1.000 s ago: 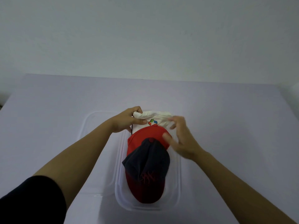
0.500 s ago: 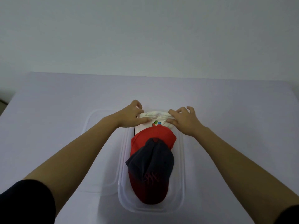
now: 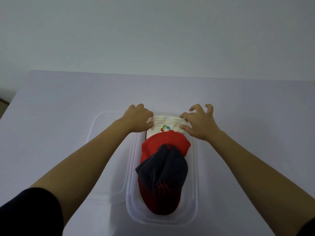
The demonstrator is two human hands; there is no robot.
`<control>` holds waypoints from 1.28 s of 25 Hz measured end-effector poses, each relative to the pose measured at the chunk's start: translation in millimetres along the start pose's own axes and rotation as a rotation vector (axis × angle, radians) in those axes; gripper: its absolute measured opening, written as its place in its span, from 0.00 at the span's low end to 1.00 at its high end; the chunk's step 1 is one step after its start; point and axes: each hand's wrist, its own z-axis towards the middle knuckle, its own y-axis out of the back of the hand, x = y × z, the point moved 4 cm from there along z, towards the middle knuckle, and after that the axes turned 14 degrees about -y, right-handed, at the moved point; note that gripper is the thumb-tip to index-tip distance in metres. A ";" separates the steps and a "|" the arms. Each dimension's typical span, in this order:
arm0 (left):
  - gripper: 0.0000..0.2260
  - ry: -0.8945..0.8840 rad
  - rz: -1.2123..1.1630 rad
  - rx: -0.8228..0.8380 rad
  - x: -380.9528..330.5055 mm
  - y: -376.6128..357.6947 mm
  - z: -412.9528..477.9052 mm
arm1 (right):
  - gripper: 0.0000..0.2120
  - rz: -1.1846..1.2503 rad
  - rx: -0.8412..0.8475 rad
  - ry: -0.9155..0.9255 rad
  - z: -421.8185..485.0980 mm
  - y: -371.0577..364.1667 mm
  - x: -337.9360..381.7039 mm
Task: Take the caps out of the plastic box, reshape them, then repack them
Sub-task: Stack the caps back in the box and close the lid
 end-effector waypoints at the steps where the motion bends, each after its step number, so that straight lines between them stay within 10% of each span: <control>1: 0.16 0.023 0.082 0.031 0.7 -0.5 -0.6 | 0.19 0.003 0.021 -0.018 -0.6 -0.8 -0.8; 4: 0.18 0.084 0.159 0.121 2.9 -6.4 2.8 | 0.19 -0.090 0.078 0.010 4.9 -3.2 13.4; 8: 0.13 0.054 -0.255 -0.218 6.2 6.8 -21.6 | 0.15 0.139 -0.103 -0.070 -6.7 18.4 6.3; 11: 0.11 -0.076 -0.486 -0.260 -9.5 5.9 -49.0 | 0.20 0.250 0.122 -0.044 -33.3 14.5 -2.0; 13: 0.14 -0.097 -0.471 -0.112 -24.5 -9.6 -57.3 | 0.19 0.199 0.336 -0.005 -47.6 0.6 3.5; 21: 0.15 0.205 -0.128 -0.060 -28.5 -25.1 -55.7 | 0.17 0.202 0.180 -0.129 -37.0 -3.4 26.1; 26: 0.07 0.199 -0.585 -0.536 -32.9 -5.8 -94.1 | 0.20 0.512 -0.024 -0.138 -66.7 8.5 2.4; 32: 0.05 0.008 -0.822 -0.180 -62.6 -39.6 -136.4 | 0.24 0.588 0.211 -0.096 -117.5 -18.7 16.1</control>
